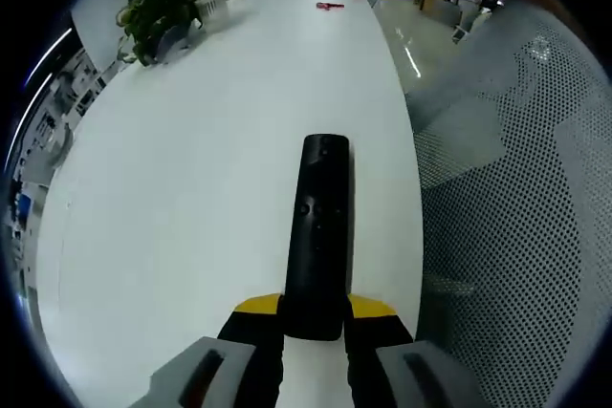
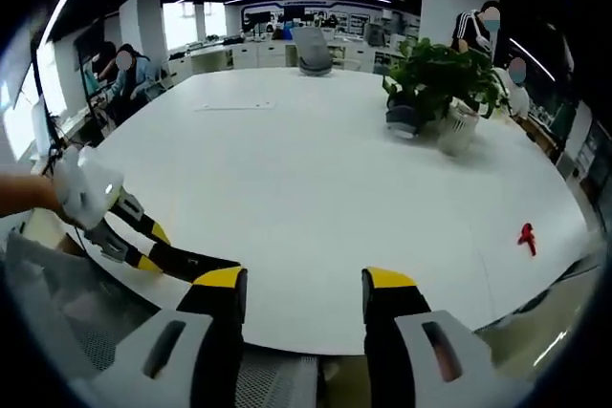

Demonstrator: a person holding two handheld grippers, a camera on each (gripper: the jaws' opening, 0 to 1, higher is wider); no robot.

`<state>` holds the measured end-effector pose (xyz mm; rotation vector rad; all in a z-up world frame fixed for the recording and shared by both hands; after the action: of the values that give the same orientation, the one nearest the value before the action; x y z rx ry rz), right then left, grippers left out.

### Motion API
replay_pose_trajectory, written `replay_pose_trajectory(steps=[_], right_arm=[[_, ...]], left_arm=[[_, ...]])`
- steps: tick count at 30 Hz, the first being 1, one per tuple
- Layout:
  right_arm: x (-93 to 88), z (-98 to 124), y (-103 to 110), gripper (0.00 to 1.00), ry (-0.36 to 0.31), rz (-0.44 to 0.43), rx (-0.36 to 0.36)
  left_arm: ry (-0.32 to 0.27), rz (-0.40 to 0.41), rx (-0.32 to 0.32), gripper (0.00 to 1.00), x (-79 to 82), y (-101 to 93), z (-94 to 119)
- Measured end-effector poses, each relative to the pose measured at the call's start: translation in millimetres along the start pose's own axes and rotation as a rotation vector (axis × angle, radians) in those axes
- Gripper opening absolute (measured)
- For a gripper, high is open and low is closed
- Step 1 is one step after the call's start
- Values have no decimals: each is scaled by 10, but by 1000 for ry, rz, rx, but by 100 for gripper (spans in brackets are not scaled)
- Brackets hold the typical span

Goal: Press the specified remote control buttons in sequence, fully releasing each button before pressing the next.

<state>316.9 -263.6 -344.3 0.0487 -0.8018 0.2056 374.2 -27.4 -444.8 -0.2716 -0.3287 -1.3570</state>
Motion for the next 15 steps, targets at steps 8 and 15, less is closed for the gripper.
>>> replay_pose_trajectory(steps=[8, 15], right_arm=[[76, -13, 87, 34, 11, -84, 135], [304, -67, 81, 24, -25, -158, 183]], left_arm=[[8, -38, -6, 24, -1, -136, 0], [-45, 0, -17, 24, -51, -131, 7]])
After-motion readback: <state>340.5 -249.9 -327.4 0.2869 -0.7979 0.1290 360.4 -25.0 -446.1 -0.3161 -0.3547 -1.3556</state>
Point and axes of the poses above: the point that each gripper's makers call its tool centre point, and the gripper's own axes: z roughly backward along the fingers, y roughly to its left, x roughly out of its top, the point moved 8 cm from there along z, roughly backward along the fingers, and after that the axes turned 3 degrees about z, right-handed, at the moved point
